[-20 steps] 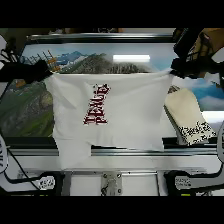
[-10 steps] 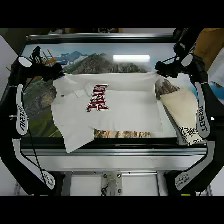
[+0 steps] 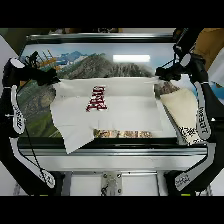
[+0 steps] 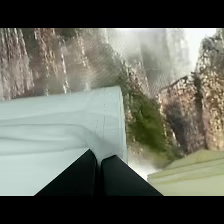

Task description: Fold the clothes and pants, and hang the long-sleeved shirts on hangers.

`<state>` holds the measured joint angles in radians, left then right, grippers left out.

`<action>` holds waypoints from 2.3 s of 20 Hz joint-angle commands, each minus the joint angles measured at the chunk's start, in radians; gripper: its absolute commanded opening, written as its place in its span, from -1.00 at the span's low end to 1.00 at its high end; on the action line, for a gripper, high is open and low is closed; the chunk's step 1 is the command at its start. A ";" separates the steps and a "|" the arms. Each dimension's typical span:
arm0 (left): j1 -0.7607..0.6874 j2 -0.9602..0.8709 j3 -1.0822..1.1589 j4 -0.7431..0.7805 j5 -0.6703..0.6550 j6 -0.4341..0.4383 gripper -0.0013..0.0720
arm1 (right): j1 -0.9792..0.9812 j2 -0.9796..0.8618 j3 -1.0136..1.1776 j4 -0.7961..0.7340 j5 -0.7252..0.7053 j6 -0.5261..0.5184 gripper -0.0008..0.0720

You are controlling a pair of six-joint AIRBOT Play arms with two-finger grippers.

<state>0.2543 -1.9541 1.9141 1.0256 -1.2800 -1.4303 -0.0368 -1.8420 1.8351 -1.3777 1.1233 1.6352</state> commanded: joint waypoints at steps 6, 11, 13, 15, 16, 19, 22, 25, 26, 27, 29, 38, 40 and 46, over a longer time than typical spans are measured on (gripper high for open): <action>0.053 0.171 -0.391 0.011 0.078 0.087 -0.93 | 0.080 0.035 -0.187 -0.060 0.082 0.015 -0.96; 0.035 0.170 -0.481 0.000 0.070 0.117 -0.93 | 0.109 0.035 -0.216 -0.058 0.129 0.019 -0.95; 0.037 0.170 -0.475 0.000 0.059 0.111 -0.93 | 0.108 0.035 -0.216 -0.039 0.167 0.021 -0.89; 0.048 0.174 -0.448 -0.001 0.029 0.099 0.27 | 0.105 0.053 -0.215 -0.021 0.187 0.022 0.38; 0.055 0.185 -0.425 0.000 0.011 0.087 0.54 | 0.103 0.079 -0.213 -0.024 0.186 0.019 0.43; 0.098 0.299 -0.399 0.002 0.019 0.087 0.53 | 0.075 0.212 -0.211 -0.042 0.200 -0.016 0.28; 0.157 0.481 -0.531 0.004 0.080 0.078 0.53 | 0.018 0.382 -0.291 -0.072 0.249 -0.030 0.28; 0.190 0.630 -0.734 0.002 0.130 0.071 0.53 | -0.018 0.544 -0.498 -0.061 0.243 -0.011 0.29; 0.190 0.665 -0.797 0.001 0.146 0.072 0.53 | -0.018 0.579 -0.572 -0.040 0.237 -0.011 0.29; 0.187 0.692 -0.848 -0.003 0.164 0.071 0.53 | -0.016 0.598 -0.632 -0.002 0.233 -0.012 0.30; 0.167 0.726 -0.920 -0.008 0.192 0.071 0.53 | -0.016 0.603 -0.730 0.087 0.232 -0.011 0.99; 0.094 0.690 -0.964 0.024 0.184 0.071 0.53 | -0.018 0.729 -0.801 -0.221 0.319 0.148 0.98; 0.093 0.664 -0.964 0.053 0.171 0.071 0.53 | -0.018 0.771 -0.842 -0.280 0.322 0.186 0.98; 0.091 0.589 -0.964 0.045 0.153 0.071 0.53 | -0.017 0.792 -0.916 -0.230 0.309 0.195 0.98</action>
<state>0.3477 -1.3308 0.9504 1.0695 -1.1179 -1.3598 -0.0540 -1.0615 0.9421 -1.6203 1.4380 1.8160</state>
